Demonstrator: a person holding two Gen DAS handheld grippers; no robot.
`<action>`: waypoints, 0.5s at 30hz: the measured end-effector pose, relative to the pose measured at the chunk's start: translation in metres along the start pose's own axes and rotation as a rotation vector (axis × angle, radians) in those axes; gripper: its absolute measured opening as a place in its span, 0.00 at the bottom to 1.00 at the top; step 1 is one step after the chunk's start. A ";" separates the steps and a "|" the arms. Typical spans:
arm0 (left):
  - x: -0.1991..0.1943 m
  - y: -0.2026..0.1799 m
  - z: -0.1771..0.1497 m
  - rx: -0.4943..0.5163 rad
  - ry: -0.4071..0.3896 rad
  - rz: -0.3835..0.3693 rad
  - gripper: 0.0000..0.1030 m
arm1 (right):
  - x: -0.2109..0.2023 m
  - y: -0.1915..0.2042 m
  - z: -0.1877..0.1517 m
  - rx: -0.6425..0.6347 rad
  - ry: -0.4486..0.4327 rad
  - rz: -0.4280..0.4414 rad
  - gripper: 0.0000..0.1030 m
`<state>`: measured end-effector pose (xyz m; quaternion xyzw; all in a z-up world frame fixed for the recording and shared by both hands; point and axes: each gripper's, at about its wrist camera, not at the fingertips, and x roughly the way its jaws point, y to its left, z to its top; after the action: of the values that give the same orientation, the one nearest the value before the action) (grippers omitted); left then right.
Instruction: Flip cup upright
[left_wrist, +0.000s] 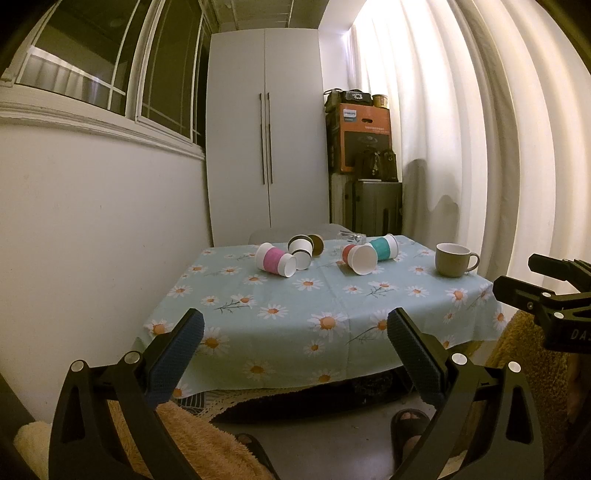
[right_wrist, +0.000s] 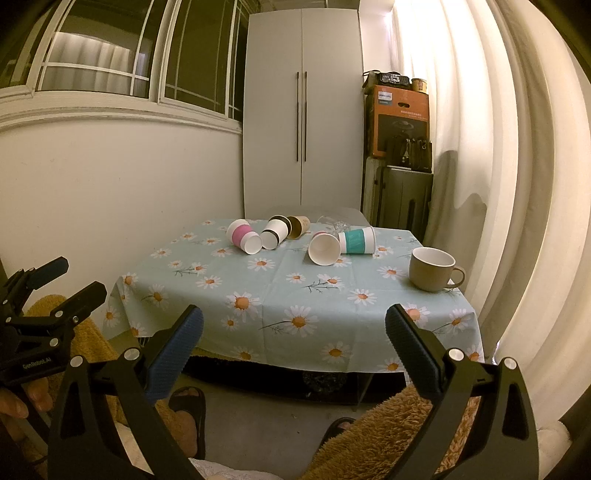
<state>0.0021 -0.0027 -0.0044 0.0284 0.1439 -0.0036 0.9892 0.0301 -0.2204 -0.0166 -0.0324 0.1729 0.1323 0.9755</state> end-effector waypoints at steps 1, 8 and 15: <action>0.000 0.000 0.000 -0.001 0.002 -0.002 0.94 | 0.000 0.000 0.000 0.001 0.001 0.001 0.95; 0.009 -0.009 0.007 0.019 0.056 -0.034 0.94 | 0.024 -0.004 0.004 0.040 0.110 0.108 0.95; 0.041 0.009 0.033 -0.052 0.116 -0.135 0.94 | 0.058 -0.004 0.027 0.005 0.178 0.133 0.95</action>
<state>0.0509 0.0042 0.0165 -0.0068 0.2026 -0.0647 0.9771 0.0927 -0.2071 -0.0118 -0.0298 0.2611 0.1927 0.9454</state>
